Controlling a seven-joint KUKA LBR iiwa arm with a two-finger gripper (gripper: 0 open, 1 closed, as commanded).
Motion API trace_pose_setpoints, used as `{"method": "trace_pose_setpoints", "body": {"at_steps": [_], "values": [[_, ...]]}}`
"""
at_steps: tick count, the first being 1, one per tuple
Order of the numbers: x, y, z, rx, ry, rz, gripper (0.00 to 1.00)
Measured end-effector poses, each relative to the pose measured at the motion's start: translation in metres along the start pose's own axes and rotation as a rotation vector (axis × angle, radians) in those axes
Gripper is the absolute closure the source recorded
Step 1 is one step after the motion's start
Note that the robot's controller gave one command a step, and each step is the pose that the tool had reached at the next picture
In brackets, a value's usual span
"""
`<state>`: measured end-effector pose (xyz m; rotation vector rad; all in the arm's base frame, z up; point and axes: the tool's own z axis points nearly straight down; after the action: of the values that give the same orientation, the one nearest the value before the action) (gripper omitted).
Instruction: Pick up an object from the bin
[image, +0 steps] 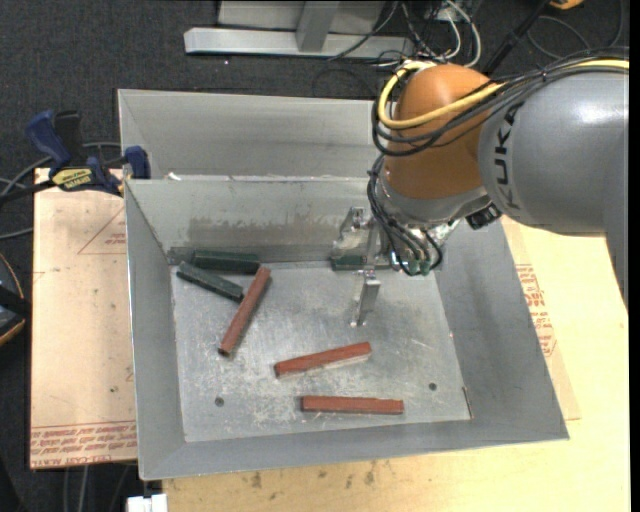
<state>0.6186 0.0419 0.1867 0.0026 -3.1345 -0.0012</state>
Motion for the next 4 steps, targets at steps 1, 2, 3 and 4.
{"method": "trace_pose_setpoints", "body": {"at_steps": [1,2,3,4], "values": [[-0.002,0.0,-0.005,-0.001,-0.008,0.001,0.0],[0.0,0.0,-0.002,-0.001,-0.014,0.003,0.0],[0.012,0.001,0.006,0.0,0.008,-0.069,0.0],[0.042,-0.053,0.111,-0.004,-0.021,-0.165,1.0]]}}
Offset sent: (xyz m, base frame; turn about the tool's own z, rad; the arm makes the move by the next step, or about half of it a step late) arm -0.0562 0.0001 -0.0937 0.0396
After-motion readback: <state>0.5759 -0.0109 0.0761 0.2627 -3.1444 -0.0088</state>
